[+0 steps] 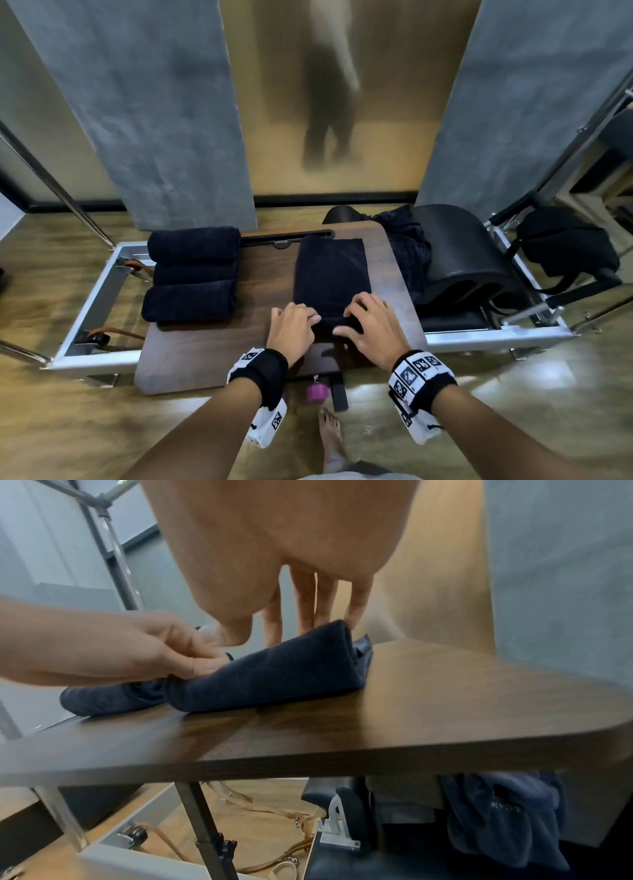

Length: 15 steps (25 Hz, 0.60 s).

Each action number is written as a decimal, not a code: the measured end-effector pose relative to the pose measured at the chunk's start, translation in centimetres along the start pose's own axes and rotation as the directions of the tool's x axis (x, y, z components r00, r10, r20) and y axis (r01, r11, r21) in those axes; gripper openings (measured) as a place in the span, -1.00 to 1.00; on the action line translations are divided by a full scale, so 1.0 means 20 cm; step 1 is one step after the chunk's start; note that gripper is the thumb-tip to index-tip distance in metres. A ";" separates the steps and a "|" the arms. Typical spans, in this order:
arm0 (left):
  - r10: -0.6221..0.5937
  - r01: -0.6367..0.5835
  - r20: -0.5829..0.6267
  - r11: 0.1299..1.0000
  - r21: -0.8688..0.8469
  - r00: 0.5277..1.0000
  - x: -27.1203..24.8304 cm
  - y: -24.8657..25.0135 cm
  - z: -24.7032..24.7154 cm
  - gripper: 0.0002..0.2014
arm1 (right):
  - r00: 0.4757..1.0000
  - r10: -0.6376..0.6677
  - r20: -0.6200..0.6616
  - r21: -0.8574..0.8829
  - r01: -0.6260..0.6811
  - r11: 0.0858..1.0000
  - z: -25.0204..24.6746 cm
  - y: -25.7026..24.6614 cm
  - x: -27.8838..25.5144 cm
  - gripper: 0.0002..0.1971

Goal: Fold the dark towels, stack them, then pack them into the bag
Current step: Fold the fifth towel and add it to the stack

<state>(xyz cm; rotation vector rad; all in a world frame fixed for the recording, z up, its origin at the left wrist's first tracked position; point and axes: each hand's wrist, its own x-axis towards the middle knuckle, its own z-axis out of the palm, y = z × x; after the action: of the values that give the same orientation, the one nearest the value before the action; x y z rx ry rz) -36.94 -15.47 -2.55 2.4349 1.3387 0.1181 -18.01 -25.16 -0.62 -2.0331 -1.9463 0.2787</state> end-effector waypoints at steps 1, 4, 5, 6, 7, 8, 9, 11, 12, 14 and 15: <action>-0.013 0.012 0.015 0.999 0.038 1.000 0.02 0.01 0.00 -0.75 | 0.999 -0.033 0.032 -0.054 0.035 0.998 0.01 0.00 0.00 -0.60; -0.035 0.032 0.041 0.997 0.069 0.999 0.06 0.04 -0.03 -0.79 | 0.985 -0.035 0.167 -0.096 0.052 0.994 0.02 -0.01 0.04 -0.66; -0.017 0.014 0.040 0.998 0.061 0.999 0.06 0.04 -0.03 -0.81 | 0.983 -0.014 0.184 -0.079 0.029 0.996 0.02 0.00 0.07 -0.71; 0.014 -0.015 0.027 0.999 0.041 1.000 0.06 0.04 -0.04 -0.84 | 0.982 0.008 0.187 -0.055 0.002 0.999 0.01 0.00 0.10 -0.74; 0.049 -0.049 -0.004 0.999 0.006 0.999 0.05 0.03 -0.04 -0.88 | 0.980 0.035 0.196 -0.034 -0.029 0.999 0.01 0.01 0.13 -0.78; 0.081 -0.082 -0.033 0.996 -0.028 0.996 0.04 0.02 -0.04 -0.91 | 0.976 0.060 0.209 -0.022 -0.057 0.998 0.00 0.01 0.17 -0.80; 0.107 -0.109 -0.054 0.993 -0.044 0.993 0.02 0.01 -0.04 -0.87 | 0.970 0.090 0.227 -0.020 -0.087 0.996 -0.01 0.01 0.19 -0.82; 0.160 -0.159 -0.042 0.987 0.033 0.986 0.01 -0.02 -0.04 -0.68 | 0.956 0.147 0.253 0.000 -0.152 0.988 -0.03 0.02 0.25 -0.84; 0.184 -0.181 -0.028 0.980 0.087 0.983 0.01 -0.05 -0.04 -0.62 | 0.950 0.165 0.266 0.018 -0.176 0.984 -0.03 0.03 0.27 -0.84; 0.194 -0.192 -0.002 0.972 0.133 0.981 0.04 -0.08 -0.04 -0.62 | 0.941 0.178 0.288 0.080 -0.210 0.975 -0.04 0.04 0.29 -0.84; 0.187 -0.186 0.006 0.975 0.124 0.982 0.06 -0.09 -0.04 -0.66 | 0.940 0.173 0.295 0.119 -0.216 0.969 -0.05 0.05 0.29 -0.83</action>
<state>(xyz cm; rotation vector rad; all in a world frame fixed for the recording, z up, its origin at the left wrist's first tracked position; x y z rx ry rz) -37.93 -13.39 -2.51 2.6642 1.1487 0.0917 -16.43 -19.48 0.30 -2.1847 -1.8087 0.7790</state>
